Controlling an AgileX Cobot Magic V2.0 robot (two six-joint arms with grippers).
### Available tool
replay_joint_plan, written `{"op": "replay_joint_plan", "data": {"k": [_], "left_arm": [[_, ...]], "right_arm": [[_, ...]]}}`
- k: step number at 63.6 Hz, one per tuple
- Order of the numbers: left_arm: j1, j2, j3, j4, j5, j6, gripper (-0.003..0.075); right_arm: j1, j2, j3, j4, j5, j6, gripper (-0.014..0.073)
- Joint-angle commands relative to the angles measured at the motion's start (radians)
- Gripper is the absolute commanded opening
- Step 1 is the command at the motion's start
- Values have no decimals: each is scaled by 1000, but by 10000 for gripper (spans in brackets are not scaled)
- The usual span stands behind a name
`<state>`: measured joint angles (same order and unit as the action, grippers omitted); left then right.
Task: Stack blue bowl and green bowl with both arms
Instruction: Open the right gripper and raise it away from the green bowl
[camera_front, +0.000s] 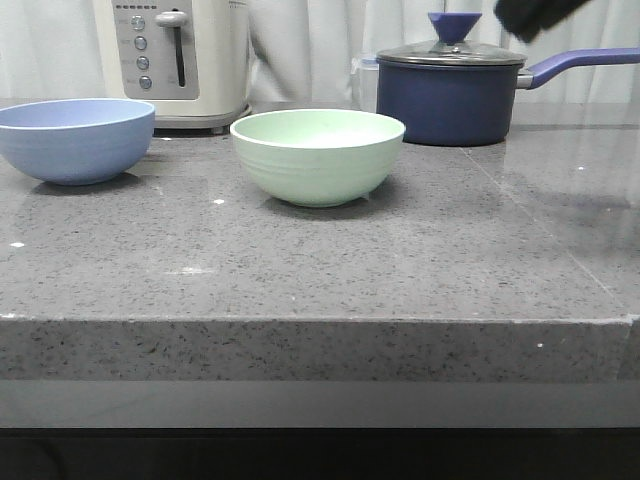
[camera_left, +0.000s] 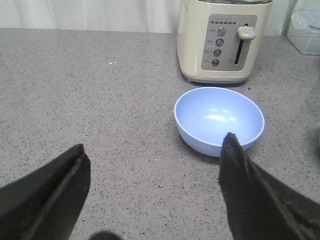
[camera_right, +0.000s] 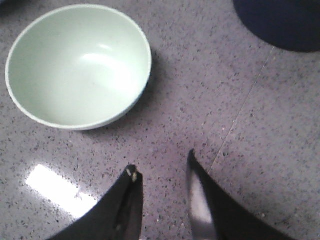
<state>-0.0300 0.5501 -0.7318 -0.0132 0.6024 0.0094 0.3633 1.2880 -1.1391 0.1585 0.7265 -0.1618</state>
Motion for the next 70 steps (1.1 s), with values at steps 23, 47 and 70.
{"op": "replay_joint_plan", "data": {"k": [23,47,70], "left_arm": [[-8,9,-35,-2,-77,-4,532],[-8,9,-35,-2,-77,-4,532],[-8,9,-35,-2,-77,-4,532]], "right_arm": [[-2,82,18,84,-90,-86,-59],[-2,196,-7,292,-170,-328,-59],[-2,238,-7,347,-229,-334,-63]]}}
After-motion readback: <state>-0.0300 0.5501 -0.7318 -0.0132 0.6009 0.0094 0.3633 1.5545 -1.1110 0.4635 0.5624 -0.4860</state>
